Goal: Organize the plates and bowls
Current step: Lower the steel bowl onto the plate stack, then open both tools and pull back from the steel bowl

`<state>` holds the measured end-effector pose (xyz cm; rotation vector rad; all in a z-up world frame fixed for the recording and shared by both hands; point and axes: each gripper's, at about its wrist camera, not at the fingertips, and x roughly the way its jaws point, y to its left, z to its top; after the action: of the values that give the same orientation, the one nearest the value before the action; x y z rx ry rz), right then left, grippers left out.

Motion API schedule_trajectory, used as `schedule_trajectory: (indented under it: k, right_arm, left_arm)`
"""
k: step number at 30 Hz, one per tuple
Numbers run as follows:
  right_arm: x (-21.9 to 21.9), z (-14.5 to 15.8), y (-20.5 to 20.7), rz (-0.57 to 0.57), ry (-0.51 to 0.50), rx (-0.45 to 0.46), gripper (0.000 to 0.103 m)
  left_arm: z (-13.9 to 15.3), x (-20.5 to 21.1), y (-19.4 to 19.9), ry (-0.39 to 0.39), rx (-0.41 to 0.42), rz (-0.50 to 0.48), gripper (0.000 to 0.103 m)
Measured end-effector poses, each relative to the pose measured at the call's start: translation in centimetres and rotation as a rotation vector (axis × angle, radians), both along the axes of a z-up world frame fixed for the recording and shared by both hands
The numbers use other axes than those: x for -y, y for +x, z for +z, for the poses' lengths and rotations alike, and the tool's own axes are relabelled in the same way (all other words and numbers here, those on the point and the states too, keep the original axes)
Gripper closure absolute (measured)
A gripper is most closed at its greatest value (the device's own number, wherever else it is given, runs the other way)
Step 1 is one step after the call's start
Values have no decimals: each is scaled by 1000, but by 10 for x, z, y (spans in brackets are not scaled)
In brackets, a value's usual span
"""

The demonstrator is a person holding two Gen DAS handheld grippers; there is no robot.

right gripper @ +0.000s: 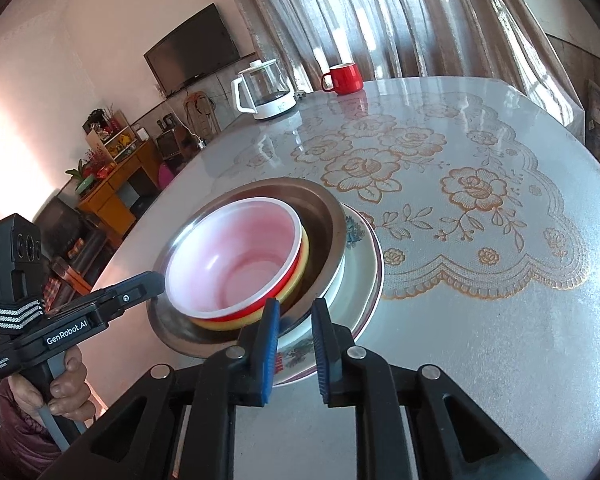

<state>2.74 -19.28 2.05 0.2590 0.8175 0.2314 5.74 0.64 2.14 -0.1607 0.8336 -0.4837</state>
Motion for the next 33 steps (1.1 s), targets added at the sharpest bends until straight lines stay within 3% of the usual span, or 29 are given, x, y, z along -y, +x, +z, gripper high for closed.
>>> schedule_trajectory:
  k: [5, 10, 17, 26, 33]
  right_arm:
    - [-2, -1, -1, 3, 2, 7, 88]
    - [-6, -1, -5, 15, 1, 12, 88]
    - [-10, 0, -7, 22, -16, 21, 87]
    - [-17, 3, -16, 19, -67, 29, 86]
    - [-21, 10, -31, -29, -130, 68, 74]
  left_arm:
    - [0, 0, 0, 7, -3, 14, 77]
    - [1, 5, -6, 52, 13, 32, 68]
    - [4, -1, -13, 51, 19, 70, 57]
    - [14, -14, -28, 157, 98, 223, 44]
    - [14, -20, -38, 184, 109, 291, 29]
